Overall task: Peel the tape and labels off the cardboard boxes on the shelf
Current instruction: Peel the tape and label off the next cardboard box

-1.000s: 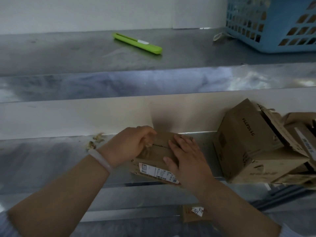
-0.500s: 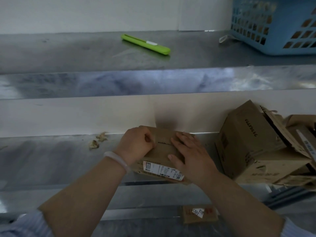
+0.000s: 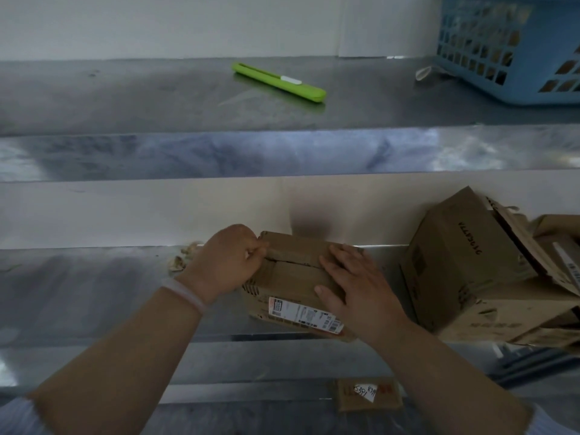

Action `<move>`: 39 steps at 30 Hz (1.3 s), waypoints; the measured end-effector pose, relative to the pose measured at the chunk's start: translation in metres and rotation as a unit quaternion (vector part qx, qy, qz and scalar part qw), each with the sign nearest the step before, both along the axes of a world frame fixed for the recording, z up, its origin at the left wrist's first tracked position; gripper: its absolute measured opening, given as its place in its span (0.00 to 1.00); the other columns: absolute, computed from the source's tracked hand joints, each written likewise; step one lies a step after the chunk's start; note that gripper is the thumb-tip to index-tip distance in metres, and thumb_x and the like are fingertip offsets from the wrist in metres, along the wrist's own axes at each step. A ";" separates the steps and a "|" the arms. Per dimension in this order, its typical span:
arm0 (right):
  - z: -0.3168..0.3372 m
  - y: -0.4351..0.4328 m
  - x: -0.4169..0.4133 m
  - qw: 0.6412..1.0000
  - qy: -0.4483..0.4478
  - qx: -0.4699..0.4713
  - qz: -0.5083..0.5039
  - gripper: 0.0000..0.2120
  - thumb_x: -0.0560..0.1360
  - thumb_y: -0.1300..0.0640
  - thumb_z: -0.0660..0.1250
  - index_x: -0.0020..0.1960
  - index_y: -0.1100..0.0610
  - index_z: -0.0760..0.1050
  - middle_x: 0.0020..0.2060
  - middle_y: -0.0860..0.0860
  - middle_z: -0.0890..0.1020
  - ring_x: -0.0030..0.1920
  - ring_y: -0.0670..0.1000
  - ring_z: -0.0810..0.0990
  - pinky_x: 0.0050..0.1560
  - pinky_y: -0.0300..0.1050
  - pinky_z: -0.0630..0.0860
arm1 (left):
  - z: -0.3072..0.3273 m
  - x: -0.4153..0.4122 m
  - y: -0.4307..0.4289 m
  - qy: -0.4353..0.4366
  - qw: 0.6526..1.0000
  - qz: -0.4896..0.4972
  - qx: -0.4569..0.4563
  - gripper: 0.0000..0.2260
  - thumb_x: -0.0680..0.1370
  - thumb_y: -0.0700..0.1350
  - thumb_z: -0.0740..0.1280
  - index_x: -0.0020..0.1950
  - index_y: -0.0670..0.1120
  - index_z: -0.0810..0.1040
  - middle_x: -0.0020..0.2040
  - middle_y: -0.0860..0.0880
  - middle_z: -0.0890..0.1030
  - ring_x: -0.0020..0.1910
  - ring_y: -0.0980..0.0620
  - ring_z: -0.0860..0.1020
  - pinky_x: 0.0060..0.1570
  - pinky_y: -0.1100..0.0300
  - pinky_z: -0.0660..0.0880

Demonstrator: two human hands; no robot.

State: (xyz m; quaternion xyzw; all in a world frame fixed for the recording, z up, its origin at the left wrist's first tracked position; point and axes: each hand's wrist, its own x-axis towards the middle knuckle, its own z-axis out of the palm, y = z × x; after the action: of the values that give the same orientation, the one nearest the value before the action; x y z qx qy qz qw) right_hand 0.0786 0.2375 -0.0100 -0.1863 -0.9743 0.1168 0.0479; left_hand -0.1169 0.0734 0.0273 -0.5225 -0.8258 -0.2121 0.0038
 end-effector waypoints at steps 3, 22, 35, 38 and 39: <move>-0.001 -0.001 0.000 1.000 0.003 0.000 -0.002 0.50 0.66 0.25 0.25 0.77 0.46 0.57 0.78 0.45 0.54 0.77 0.46 0.45 0.74 0.43 0.34 | 0.007 -0.005 0.003 -0.089 0.993 0.070 -0.009 0.04 0.76 0.48 0.69 0.47 0.52 0.83 0.41 0.59 0.78 0.42 0.59 0.76 0.40 0.71 0.68; -0.008 0.002 -0.001 0.999 0.048 -0.012 -0.006 0.46 0.70 0.25 0.32 0.75 0.49 0.64 0.77 0.48 0.60 0.77 0.47 0.52 0.77 0.46 0.41 | -0.028 -0.008 0.001 -0.421 0.835 0.306 0.175 0.05 0.76 0.40 0.70 0.44 0.42 0.74 0.44 0.39 0.82 0.40 0.45 0.83 0.37 0.54 0.81; -0.012 0.003 -0.001 0.997 0.072 -0.010 -0.006 0.36 0.74 0.31 0.44 0.74 0.48 0.65 0.76 0.47 0.61 0.77 0.46 0.52 0.76 0.43 0.38 | -0.039 -0.005 -0.001 -0.198 0.942 0.262 0.068 0.04 0.75 0.43 0.68 0.42 0.51 0.79 0.37 0.58 0.79 0.40 0.54 0.78 0.42 0.61 0.75; -0.012 0.004 0.000 0.997 0.082 -0.012 -0.002 0.36 0.74 0.31 0.45 0.74 0.50 0.67 0.76 0.48 0.62 0.77 0.47 0.54 0.77 0.46 0.42 | -0.041 -0.007 -0.008 -0.354 0.899 0.242 0.090 0.05 0.77 0.44 0.67 0.46 0.47 0.83 0.40 0.52 0.84 0.42 0.50 0.82 0.45 0.56 0.80; -0.013 0.004 0.000 0.997 0.081 -0.011 0.000 0.37 0.74 0.30 0.44 0.73 0.50 0.67 0.76 0.48 0.63 0.77 0.47 0.54 0.77 0.47 0.42 | -0.039 -0.007 -0.011 -0.445 0.852 0.242 0.130 0.07 0.79 0.44 0.65 0.48 0.45 0.83 0.42 0.48 0.85 0.44 0.48 0.83 0.48 0.52 0.81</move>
State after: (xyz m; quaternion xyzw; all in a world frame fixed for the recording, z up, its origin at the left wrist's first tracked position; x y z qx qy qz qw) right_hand 0.0786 0.2419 -0.0231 -0.1770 -0.9659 0.1424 0.1243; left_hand -0.1244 0.0624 -0.0119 -0.1503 -0.8046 -0.5197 -0.2448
